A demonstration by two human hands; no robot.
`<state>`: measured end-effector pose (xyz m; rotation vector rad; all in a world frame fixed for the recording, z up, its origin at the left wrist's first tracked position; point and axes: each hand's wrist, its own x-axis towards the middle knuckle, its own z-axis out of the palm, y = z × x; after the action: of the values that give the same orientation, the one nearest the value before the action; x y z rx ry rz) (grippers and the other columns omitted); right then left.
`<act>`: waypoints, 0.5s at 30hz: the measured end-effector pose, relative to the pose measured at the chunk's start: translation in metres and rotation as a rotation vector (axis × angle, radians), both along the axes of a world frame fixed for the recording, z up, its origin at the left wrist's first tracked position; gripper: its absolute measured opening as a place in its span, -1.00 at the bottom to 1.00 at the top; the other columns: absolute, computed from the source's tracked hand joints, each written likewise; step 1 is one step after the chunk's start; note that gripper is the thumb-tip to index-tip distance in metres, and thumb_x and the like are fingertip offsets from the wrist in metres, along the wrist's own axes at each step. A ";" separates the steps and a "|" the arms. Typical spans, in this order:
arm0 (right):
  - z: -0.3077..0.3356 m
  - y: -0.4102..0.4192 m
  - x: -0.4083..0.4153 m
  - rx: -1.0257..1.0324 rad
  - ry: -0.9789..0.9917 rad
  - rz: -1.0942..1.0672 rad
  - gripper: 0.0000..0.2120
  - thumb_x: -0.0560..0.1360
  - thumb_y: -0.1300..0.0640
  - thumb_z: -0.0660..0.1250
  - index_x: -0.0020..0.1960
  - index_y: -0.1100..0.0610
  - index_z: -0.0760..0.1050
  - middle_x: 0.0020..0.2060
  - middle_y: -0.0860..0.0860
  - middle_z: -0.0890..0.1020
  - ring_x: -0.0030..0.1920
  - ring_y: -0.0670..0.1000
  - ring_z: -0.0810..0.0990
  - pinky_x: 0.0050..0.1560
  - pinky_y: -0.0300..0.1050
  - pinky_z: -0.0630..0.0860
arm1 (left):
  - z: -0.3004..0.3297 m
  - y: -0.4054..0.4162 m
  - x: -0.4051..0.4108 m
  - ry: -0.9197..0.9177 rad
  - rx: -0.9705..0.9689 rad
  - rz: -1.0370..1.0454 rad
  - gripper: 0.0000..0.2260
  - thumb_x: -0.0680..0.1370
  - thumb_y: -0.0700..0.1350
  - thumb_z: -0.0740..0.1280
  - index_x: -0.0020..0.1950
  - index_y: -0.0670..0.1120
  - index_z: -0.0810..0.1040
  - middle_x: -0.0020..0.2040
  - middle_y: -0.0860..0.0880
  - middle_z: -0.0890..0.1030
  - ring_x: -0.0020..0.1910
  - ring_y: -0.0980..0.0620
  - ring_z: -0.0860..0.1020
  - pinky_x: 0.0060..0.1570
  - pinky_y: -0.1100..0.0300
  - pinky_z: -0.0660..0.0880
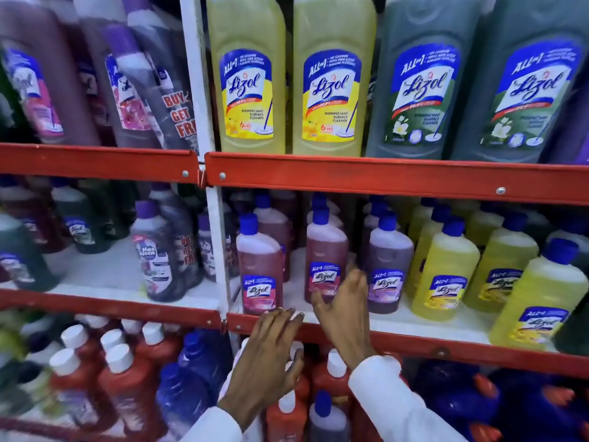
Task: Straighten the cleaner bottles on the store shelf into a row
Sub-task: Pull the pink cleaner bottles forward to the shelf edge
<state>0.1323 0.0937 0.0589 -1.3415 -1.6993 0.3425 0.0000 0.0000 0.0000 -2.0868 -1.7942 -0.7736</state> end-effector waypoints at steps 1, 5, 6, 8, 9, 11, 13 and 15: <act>-0.002 0.005 -0.005 -0.027 0.024 -0.020 -0.29 0.31 0.06 0.50 0.34 0.28 0.28 0.17 0.23 0.47 0.21 0.26 0.46 0.21 0.02 0.44 | -0.001 0.001 -0.002 0.007 -0.005 0.002 -0.52 0.48 0.03 0.30 0.38 -0.07 0.46 0.32 -0.07 0.56 0.33 -0.04 0.42 0.43 0.14 0.19; 0.001 0.016 -0.025 -0.130 0.102 -0.103 -0.08 0.23 0.02 0.57 0.44 0.30 0.22 0.27 0.27 0.47 0.26 0.31 0.47 0.23 0.09 0.47 | -0.009 0.002 -0.008 -0.027 -0.078 0.028 -0.51 0.45 0.00 0.32 0.37 -0.05 0.45 0.32 -0.03 0.54 0.34 -0.01 0.40 0.44 0.18 0.12; 0.000 0.019 -0.028 -0.142 0.122 -0.118 -0.06 0.22 0.00 0.58 0.44 0.28 0.21 0.27 0.27 0.48 0.26 0.31 0.48 0.21 0.11 0.48 | -0.011 0.002 -0.009 -0.038 -0.091 0.026 -0.51 0.45 -0.01 0.33 0.38 -0.04 0.44 0.33 -0.03 0.53 0.36 -0.01 0.40 0.46 0.18 0.10; 0.000 0.024 -0.034 -0.136 0.182 -0.138 -0.05 0.20 -0.04 0.60 0.42 0.24 0.23 0.24 0.25 0.51 0.23 0.30 0.51 0.15 0.12 0.51 | -0.013 0.002 -0.009 -0.072 -0.083 0.024 -0.50 0.45 -0.03 0.31 0.40 -0.05 0.42 0.35 -0.04 0.51 0.38 -0.01 0.36 0.47 0.17 0.10; 0.000 0.028 -0.037 -0.141 0.210 -0.146 -0.05 0.18 -0.06 0.61 0.41 0.21 0.23 0.22 0.23 0.53 0.19 0.30 0.55 0.13 0.13 0.54 | -0.015 0.002 -0.007 -0.093 -0.080 0.017 -0.50 0.45 -0.04 0.30 0.40 -0.06 0.41 0.35 -0.06 0.51 0.38 -0.02 0.35 0.48 0.18 0.10; 0.001 0.031 -0.039 -0.165 0.251 -0.155 -0.07 0.17 -0.09 0.61 0.36 0.18 0.24 0.18 0.21 0.57 0.12 0.29 0.60 0.09 0.12 0.57 | -0.017 0.002 -0.004 -0.138 -0.072 0.012 -0.50 0.44 -0.06 0.29 0.38 -0.07 0.41 0.34 -0.08 0.52 0.37 -0.02 0.32 0.48 0.20 0.06; 0.002 0.032 -0.039 -0.189 0.270 -0.169 -0.13 0.16 -0.08 0.61 0.31 0.17 0.26 0.13 0.19 0.59 0.06 0.28 0.63 0.04 0.07 0.57 | -0.019 0.003 -0.002 -0.175 -0.057 0.015 -0.51 0.44 -0.05 0.25 0.38 -0.06 0.41 0.34 -0.07 0.52 0.37 -0.02 0.32 0.48 0.23 0.03; 0.002 0.030 -0.035 -0.197 0.270 -0.176 -0.16 0.15 -0.08 0.61 0.26 0.17 0.29 0.10 0.18 0.61 0.02 0.26 0.64 -0.02 -0.02 0.52 | -0.021 0.003 -0.002 -0.187 -0.046 0.016 -0.52 0.45 -0.05 0.24 0.38 -0.06 0.41 0.34 -0.07 0.52 0.38 -0.02 0.32 0.49 0.24 0.01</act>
<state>0.0969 0.1237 0.0613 -1.5014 -1.3410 0.5736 -0.0024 0.0031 -0.0212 -2.0863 -1.9390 -0.9603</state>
